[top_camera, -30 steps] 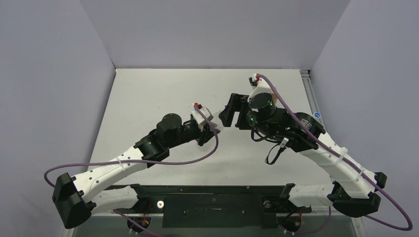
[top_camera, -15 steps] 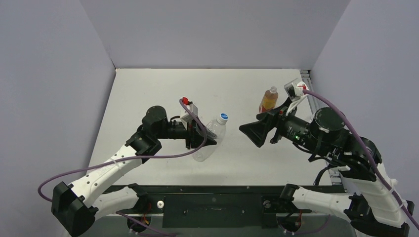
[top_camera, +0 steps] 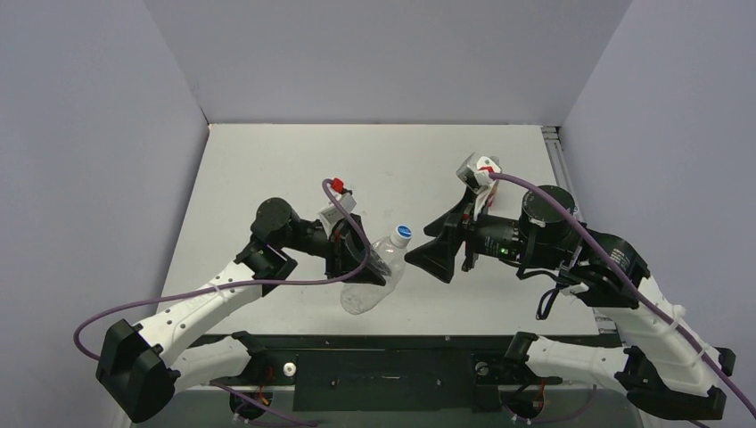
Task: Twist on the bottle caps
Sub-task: Screw the bottle cap onto the plastic bottle.
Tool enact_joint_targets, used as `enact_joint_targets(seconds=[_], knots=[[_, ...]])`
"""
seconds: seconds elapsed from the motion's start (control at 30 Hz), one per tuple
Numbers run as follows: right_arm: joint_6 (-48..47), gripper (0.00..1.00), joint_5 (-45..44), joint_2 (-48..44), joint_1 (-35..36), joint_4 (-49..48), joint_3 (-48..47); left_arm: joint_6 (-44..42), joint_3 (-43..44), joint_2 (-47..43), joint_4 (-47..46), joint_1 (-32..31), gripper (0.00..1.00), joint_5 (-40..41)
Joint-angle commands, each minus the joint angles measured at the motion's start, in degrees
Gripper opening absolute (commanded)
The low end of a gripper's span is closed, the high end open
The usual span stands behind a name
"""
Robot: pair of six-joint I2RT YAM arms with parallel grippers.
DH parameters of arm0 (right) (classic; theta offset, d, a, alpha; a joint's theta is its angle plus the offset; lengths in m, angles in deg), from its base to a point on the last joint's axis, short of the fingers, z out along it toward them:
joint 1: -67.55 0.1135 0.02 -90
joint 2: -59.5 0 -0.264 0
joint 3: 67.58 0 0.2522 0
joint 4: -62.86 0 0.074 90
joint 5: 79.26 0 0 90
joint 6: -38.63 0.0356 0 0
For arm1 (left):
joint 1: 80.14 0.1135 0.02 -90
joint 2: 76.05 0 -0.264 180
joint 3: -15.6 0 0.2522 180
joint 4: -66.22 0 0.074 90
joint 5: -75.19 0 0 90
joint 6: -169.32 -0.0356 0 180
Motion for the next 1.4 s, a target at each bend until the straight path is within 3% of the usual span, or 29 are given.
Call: enact_joint_targets(seconds=[0.0, 0.43, 0.77, 0.8, 0.87, 0.93, 1.0, 1.1, 1.37], knots=[[-2.0, 0.7, 2.3, 0.9, -0.5, -2.6, -1.1, 3.2, -0.3, -0.4, -5.7, -0.3, 0.0, -3.2], [-1.2, 0.59, 3.3, 5.1, -0.5, -5.0, -3.4, 3.9, -1.0, -0.3, -7.2, -0.9, 0.0, -3.9], [-0.5, 0.29, 3.5, 5.2, -0.4, -3.8, -2.7, 2.9, 0.0, 0.7, -7.0, -0.9, 0.0, -2.1], [0.0, 0.15, 2.3, 6.0, -0.4, -2.7, -2.8, -0.1, 0.7, 0.9, -5.1, -0.9, 0.0, 0.1], [2.2, 0.05, -0.6, 7.1, -0.4, -1.3, -3.2, -7.1, 2.0, 0.3, 1.5, -1.0, 0.0, 5.0], [4.8, 0.0, -4.7, 8.7, -0.4, 0.4, -4.0, -15.7, 3.3, -1.0, 10.5, -1.8, 0.0, 14.8], [8.0, 0.0, -8.1, 10.1, -0.6, 1.6, -4.4, -22.6, 5.0, -1.7, 19.5, -3.8, 0.0, 26.0], [11.4, 0.0, -14.0, 12.4, -0.7, 6.3, -6.4, -27.1, 5.3, -1.8, 21.5, -7.3, 0.0, 43.7], [17.2, 0.0, -27.6, 16.3, -0.6, 11.5, -8.6, -33.8, 5.5, 1.6, 15.9, -14.9, 0.0, 67.4]])
